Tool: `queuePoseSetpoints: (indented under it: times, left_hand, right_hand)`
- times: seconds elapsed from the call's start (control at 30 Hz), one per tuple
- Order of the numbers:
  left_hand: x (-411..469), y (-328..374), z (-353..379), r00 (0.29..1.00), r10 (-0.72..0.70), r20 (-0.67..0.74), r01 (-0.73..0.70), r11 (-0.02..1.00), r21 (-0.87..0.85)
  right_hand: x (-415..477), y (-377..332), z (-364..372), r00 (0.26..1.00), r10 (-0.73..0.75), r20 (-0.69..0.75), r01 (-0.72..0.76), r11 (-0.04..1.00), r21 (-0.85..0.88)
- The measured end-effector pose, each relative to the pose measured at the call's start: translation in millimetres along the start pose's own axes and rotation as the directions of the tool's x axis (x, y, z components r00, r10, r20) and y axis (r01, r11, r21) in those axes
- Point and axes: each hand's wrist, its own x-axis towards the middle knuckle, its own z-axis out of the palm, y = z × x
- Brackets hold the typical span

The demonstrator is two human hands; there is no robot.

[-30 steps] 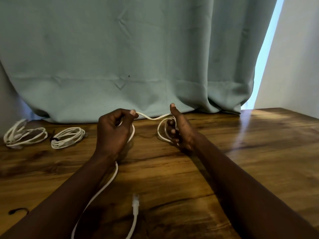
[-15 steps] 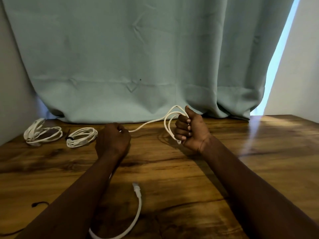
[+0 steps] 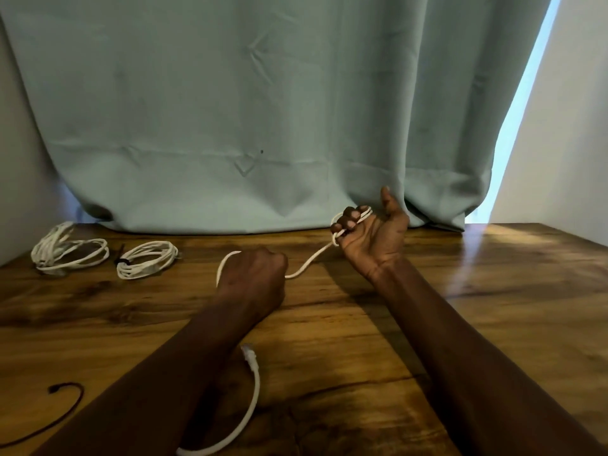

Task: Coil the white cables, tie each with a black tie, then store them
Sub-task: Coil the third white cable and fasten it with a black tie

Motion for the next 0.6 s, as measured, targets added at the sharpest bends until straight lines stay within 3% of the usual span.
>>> queuePoseSetpoints:
  times: [0.1,0.17,0.2,0.27,0.33,0.4,0.5,0.6]
  left_hand:
    - [-2.4,13.2,-3.3,0.984,0.176,0.011,-0.176,0.984,-0.026]
    - [-3.7,16.0,-6.5,0.966,0.257,-0.030,-0.259,0.959,-0.118]
    - [-4.6,16.0,-8.5,0.955,0.291,-0.055,-0.297,0.939,-0.175]
    - [-5.9,13.4,-10.1,0.933,0.336,-0.127,-0.358,0.891,-0.280]
    - [-6.3,6.5,-9.4,0.921,0.306,-0.240,-0.376,0.859,-0.347]
    - [-4.8,-4.5,-7.5,0.909,0.198,-0.368,-0.353,0.835,-0.423]
    - [-0.7,-20.4,-4.7,0.883,0.060,-0.466,-0.336,0.774,-0.537]
    - [0.5,-20.8,-6.4,0.868,0.036,-0.496,-0.357,0.739,-0.571]
  right_hand:
    - [1.0,0.0,1.6,0.995,-0.090,-0.047,0.083,0.987,-0.136]
    - [1.3,3.7,1.8,0.987,-0.145,-0.064,0.113,0.927,-0.357]
    - [-0.2,6.1,2.6,0.984,-0.171,-0.049,0.123,0.856,-0.502]
    - [-1.0,13.2,-0.6,0.982,-0.188,0.033,0.142,0.604,-0.784]
    - [-2.4,22.5,-5.9,0.987,-0.101,0.123,0.151,0.342,-0.928]
    - [-5.5,29.1,-6.8,0.990,0.027,0.141,0.135,0.174,-0.976]
    - [-9.0,34.6,-5.9,0.970,0.139,0.197,0.184,0.099,-0.978]
    - [-14.2,38.1,0.8,0.949,0.243,0.203,0.185,0.092,-0.978]
